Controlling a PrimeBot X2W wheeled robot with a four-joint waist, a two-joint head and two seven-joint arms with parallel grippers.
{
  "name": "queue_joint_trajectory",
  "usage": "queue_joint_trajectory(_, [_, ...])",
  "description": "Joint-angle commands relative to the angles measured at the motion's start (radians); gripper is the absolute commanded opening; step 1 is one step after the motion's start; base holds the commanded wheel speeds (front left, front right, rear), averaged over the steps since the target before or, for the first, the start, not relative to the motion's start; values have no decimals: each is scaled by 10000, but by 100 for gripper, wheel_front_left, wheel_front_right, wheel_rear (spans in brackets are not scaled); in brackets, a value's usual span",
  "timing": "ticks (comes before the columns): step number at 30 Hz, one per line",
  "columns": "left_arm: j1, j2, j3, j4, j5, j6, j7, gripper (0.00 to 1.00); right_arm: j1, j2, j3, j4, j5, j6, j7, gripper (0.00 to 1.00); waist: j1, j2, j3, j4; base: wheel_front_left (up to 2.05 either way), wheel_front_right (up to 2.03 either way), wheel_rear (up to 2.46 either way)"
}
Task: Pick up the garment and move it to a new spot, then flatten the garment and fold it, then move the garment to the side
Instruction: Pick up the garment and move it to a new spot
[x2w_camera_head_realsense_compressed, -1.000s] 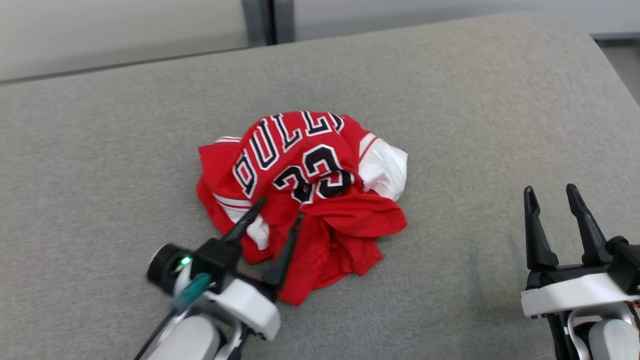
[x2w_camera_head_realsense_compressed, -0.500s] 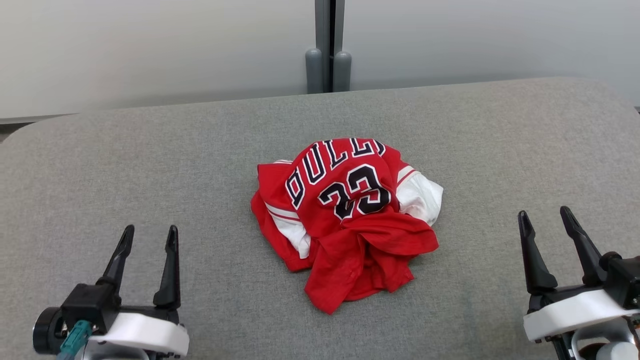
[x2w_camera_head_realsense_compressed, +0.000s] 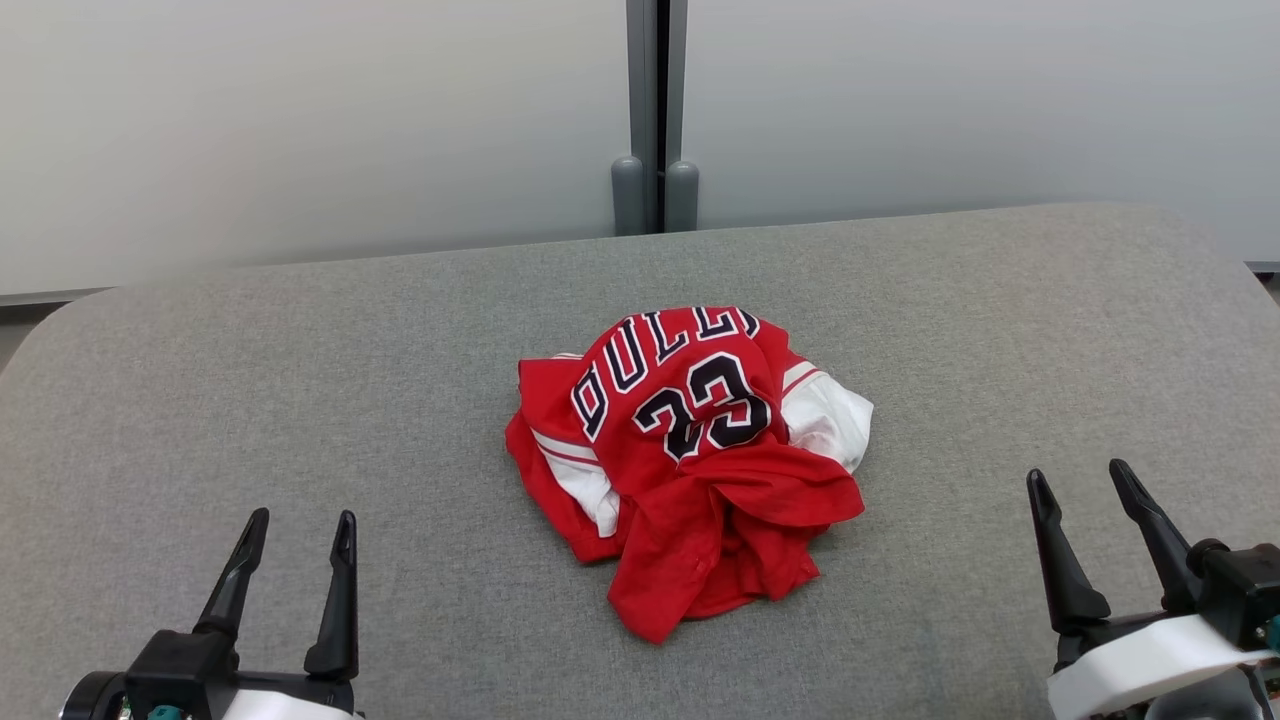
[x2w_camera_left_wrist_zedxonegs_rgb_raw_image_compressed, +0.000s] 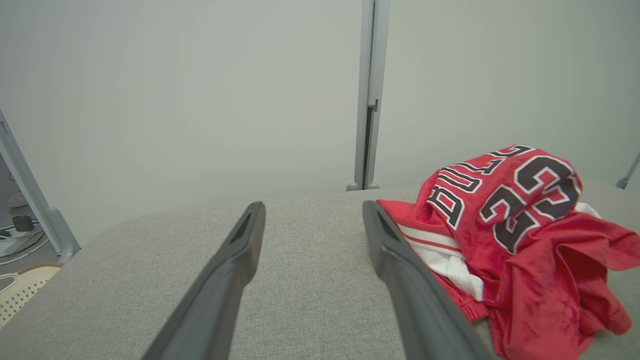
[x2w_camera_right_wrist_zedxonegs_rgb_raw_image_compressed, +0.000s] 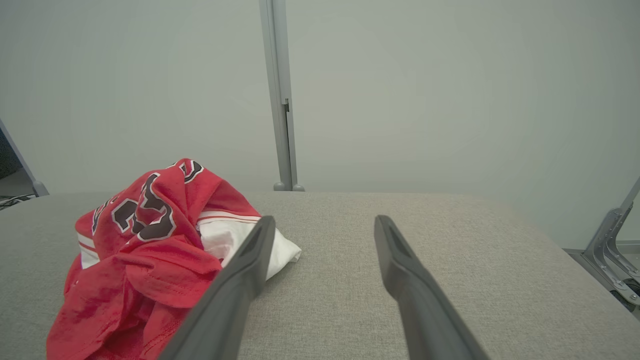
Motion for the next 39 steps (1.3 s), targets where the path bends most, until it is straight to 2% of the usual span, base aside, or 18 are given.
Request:
queue_joint_trajectory(1, [92,17,33,-28,23,78,-11,100,116,-43,-21,-58,-18,-3,87,100,0,-1,13,2,0,0,0])
queue_joint_trajectory(15, [-71,40,-60,-259,50,294,213,100,18,63,-24,-84,-17,-3,-2,100,0,-1,112,1,0,0,0])
queue_joint_trajectory(20, [-717,-39,-475,-383,213,51,491,100,-135,89,-38,-136,27,-3,-30,100,0,-1,385,-5,0,0,0])
queue_joint_trajectory(25, [-2267,-493,-1513,171,362,-737,1259,100,-408,90,90,-168,83,-3,-104,100,0,-1,981,-136,0,0,0])
queue_joint_trajectory(26, [-2988,-727,-1914,788,245,-1204,1677,100,-536,85,144,-139,116,-3,-165,100,0,-1,1221,-242,0,0,0])
queue_joint_trajectory(31, [-4614,-1354,-2478,3040,-144,-2191,2406,100,-845,115,276,39,182,-5,-294,100,0,-1,1717,-635,0,0,0])
queue_joint_trajectory(34, [-5335,-1596,-2594,4269,-337,-2495,2552,100,-995,147,292,173,230,-3,-408,100,0,-1,1871,-883,0,0,0])
queue_joint_trajectory(39, [-6197,-1743,-2618,5737,-473,-2655,2573,100,-1136,203,274,375,268,-3,-607,100,0,-1,2034,-1113,0,0,0])
